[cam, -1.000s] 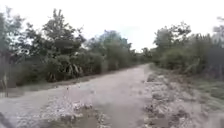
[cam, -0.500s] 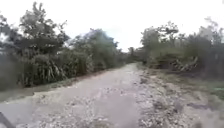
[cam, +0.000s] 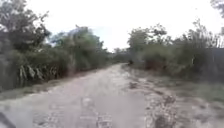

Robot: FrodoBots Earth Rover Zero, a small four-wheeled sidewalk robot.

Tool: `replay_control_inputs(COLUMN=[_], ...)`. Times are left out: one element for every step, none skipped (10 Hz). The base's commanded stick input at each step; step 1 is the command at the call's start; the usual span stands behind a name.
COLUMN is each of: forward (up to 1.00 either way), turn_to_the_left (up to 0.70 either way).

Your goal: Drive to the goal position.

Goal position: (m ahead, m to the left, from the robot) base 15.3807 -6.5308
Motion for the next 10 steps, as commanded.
replay_control_inputs(forward=[1.00,1.00,1.00,1.00,1.00,1.00,1.00,1.00,1.00,1.00], turn_to_the_left=[0.00,0.00,0.03,0.30,0.40,0.27,0.00,0.00,0.00,0.00])
